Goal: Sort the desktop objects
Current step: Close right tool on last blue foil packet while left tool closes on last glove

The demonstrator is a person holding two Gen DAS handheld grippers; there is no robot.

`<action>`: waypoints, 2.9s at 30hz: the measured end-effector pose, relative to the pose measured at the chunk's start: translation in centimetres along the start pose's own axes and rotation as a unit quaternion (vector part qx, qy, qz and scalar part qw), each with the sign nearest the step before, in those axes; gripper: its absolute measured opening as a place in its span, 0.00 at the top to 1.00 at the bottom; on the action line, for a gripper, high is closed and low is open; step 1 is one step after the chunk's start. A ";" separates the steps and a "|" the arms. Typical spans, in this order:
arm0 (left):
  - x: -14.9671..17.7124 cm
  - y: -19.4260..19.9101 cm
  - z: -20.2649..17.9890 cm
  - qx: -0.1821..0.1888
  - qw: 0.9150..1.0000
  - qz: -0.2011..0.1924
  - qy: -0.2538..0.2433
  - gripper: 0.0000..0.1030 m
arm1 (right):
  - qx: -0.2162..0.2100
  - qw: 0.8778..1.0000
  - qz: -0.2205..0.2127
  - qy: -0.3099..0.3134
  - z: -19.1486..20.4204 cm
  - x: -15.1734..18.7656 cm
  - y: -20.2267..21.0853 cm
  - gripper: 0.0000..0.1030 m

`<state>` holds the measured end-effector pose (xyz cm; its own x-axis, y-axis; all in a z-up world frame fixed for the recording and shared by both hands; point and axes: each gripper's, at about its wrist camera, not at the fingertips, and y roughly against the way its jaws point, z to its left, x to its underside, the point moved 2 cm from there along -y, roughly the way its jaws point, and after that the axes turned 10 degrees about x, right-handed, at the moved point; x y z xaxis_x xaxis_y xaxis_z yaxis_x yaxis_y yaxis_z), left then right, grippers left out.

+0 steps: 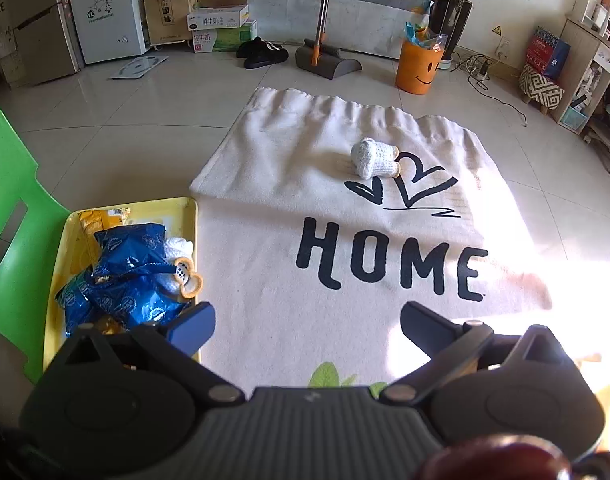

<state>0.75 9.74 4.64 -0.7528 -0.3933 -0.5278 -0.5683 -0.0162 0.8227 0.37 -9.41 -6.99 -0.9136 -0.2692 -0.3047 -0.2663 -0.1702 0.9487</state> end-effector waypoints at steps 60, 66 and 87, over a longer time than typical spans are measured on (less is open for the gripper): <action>-11.7 -20.7 -2.5 -0.017 0.993 -0.001 0.120 0.01 | -0.057 0.981 0.076 -0.168 -6.1 -11.2 -5.0 0.11; -13.6 -23.5 -3.4 -0.027 0.994 0.003 0.101 0.01 | -0.057 0.982 0.072 -0.165 -5.9 -11.5 -4.9 0.11; -13.8 -26.1 -5.0 -0.064 0.995 0.032 0.066 0.45 | -0.051 0.982 0.067 -0.168 -6.2 -12.3 -5.4 0.11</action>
<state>27.64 10.98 -8.51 -0.7309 -0.5149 -0.4480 -0.4671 -0.1013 0.8784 14.89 -11.07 -8.86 -0.9927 0.0284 -0.1169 -0.1203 -0.2540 0.9597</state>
